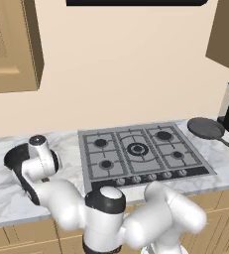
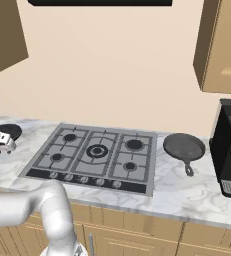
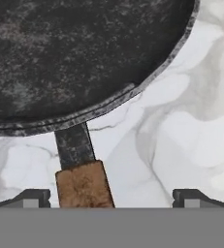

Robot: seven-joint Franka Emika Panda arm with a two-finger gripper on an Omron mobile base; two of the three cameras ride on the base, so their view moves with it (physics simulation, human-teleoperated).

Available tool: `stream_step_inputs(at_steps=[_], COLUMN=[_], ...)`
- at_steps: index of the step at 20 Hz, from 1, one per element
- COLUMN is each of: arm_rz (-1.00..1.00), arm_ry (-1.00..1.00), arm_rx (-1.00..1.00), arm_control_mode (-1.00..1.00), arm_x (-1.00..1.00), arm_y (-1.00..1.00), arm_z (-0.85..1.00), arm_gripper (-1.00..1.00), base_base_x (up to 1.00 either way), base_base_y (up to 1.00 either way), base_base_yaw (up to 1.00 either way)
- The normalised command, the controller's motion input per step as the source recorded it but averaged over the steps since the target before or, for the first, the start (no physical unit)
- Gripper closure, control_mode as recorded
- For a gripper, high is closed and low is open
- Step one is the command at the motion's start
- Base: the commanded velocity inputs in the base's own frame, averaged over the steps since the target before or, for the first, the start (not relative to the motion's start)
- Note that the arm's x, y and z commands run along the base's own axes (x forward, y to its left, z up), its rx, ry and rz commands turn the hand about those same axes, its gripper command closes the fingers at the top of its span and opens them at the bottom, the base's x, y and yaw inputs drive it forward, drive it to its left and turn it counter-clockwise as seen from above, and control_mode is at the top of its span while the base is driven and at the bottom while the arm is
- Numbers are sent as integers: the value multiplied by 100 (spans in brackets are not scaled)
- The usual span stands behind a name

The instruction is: Place both pans onto different burners. Then place the garlic and the fish on different pans.

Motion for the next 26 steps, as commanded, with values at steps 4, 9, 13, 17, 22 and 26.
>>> stream_step_inputs(at_steps=[4,9,13,17,22,26], arm_rz=[0,0,0,0,0,0], arm_ry=[10,10,2,0,0,0], arm_rx=[1,1,0,0,0,0], arm_control_mode=[-100,-100,-100,-100,-100,-100], arm_x=[23,24,4,0,-15,-14], arm_y=[19,33,11,0,-9,-32], arm_z=[-49,-47,-12,0,5,16], arm_gripper=[-100,100,100,100,100,100], base_base_x=[0,0,0,0,0,0], base_base_y=[0,0,0,0,0,0], base_base_yaw=[0,0,0,0,0,0])
